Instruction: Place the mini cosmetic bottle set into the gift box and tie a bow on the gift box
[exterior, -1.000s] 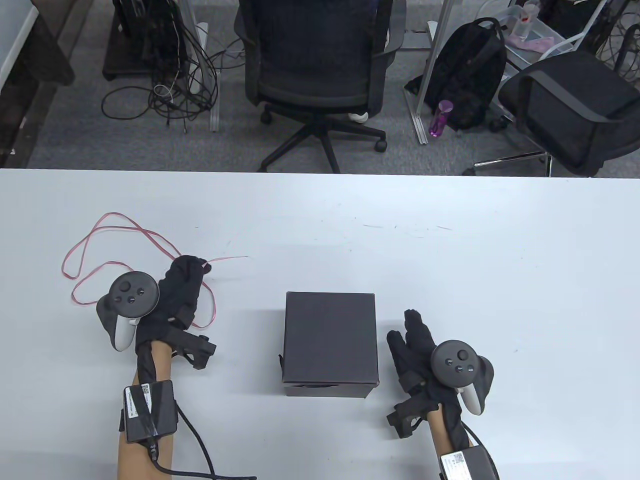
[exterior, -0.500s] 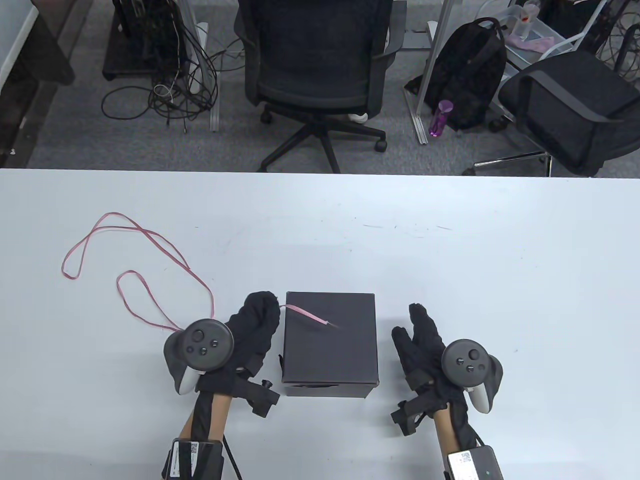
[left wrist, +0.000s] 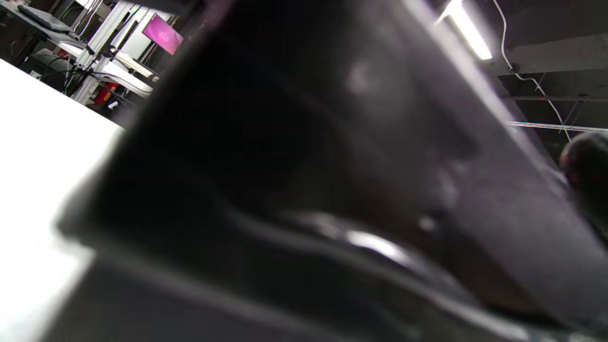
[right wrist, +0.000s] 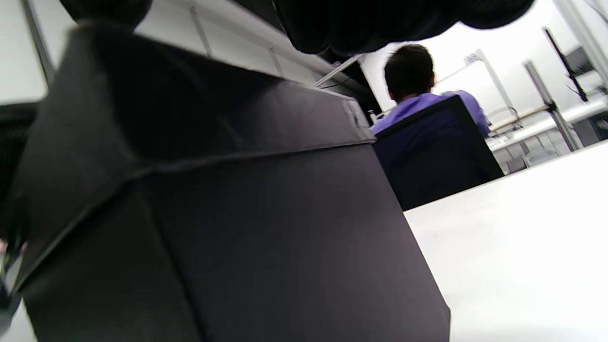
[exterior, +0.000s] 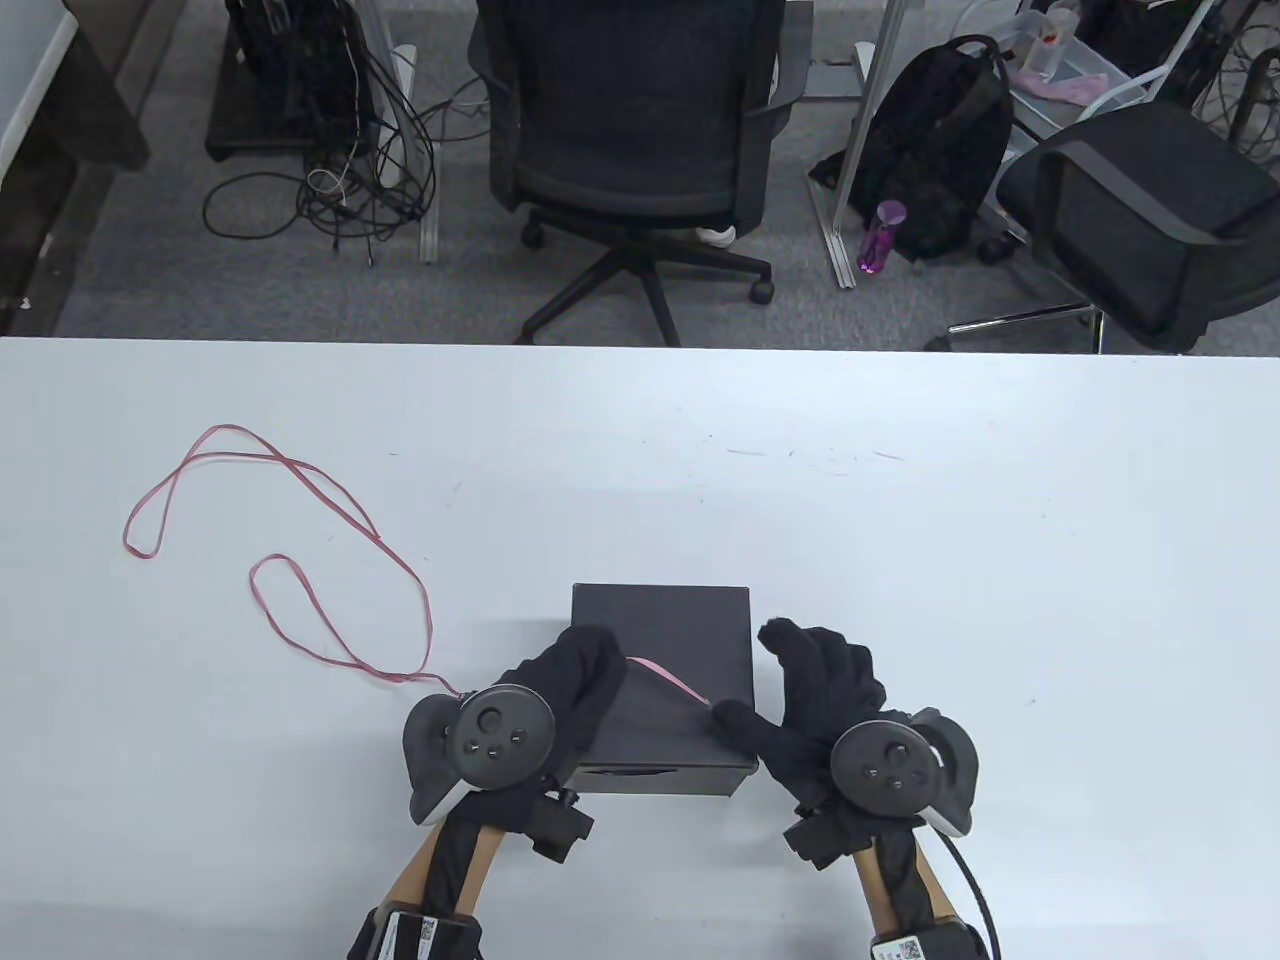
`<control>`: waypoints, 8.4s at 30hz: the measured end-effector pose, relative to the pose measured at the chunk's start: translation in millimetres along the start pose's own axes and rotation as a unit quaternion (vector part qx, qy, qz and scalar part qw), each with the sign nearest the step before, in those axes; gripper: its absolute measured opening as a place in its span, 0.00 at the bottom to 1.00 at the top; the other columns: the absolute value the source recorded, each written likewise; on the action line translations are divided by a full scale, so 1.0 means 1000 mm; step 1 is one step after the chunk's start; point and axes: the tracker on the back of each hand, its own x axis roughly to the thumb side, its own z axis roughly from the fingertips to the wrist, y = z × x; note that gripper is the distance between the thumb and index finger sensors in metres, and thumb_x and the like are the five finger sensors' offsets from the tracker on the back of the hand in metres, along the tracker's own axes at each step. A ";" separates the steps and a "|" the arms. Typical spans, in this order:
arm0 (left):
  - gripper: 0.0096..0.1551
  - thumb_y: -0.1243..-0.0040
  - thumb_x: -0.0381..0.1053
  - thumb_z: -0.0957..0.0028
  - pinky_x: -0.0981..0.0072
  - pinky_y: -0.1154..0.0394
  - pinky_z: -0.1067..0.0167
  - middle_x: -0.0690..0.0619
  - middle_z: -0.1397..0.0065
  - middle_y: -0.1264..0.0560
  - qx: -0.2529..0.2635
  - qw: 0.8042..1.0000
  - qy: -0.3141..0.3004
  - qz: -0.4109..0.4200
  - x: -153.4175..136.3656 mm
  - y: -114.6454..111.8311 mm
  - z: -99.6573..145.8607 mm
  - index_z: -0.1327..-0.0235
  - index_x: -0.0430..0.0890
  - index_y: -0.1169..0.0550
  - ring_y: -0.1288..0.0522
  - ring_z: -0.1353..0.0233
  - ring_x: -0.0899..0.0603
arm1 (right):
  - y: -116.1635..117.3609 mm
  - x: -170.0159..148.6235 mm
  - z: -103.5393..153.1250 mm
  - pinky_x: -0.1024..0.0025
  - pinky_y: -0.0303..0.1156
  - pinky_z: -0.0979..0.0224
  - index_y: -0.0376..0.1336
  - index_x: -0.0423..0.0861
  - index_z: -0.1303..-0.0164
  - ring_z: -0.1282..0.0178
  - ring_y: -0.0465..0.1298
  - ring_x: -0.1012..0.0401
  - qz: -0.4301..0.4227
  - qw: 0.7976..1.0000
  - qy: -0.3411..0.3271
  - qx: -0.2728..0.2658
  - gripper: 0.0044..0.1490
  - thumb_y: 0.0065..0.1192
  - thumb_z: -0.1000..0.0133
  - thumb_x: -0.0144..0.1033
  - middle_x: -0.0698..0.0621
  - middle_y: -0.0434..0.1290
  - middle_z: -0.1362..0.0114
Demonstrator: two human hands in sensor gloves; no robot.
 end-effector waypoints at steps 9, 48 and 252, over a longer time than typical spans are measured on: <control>0.22 0.50 0.61 0.37 0.67 0.19 0.74 0.64 0.59 0.20 0.004 0.996 -0.050 -0.067 0.020 -0.005 0.006 0.38 0.51 0.26 0.23 0.77 0.58 | 0.009 0.035 -0.001 0.24 0.47 0.34 0.38 0.29 0.12 0.28 0.46 0.25 0.121 0.991 -0.039 0.048 0.58 0.48 0.36 0.59 0.19 0.45 0.17; 0.22 0.44 0.64 0.44 0.64 0.17 0.66 0.66 0.61 0.19 -0.026 0.995 -0.049 -0.083 -0.006 0.016 0.003 0.44 0.56 0.19 0.22 0.75 0.57 | -0.026 -0.014 0.001 0.25 0.52 0.36 0.72 0.26 0.74 0.34 0.58 0.30 0.034 0.994 0.057 -0.085 0.25 0.51 0.35 0.31 0.32 0.69 0.35; 0.22 0.46 0.63 0.42 0.64 0.17 0.64 0.67 0.61 0.20 -0.052 0.991 -0.126 -0.007 0.025 0.008 0.016 0.41 0.55 0.20 0.21 0.73 0.56 | 0.010 0.043 -0.014 0.14 0.41 0.35 0.50 0.38 0.12 0.23 0.38 0.24 0.058 0.994 -0.049 0.083 0.44 0.54 0.35 0.45 0.22 0.45 0.15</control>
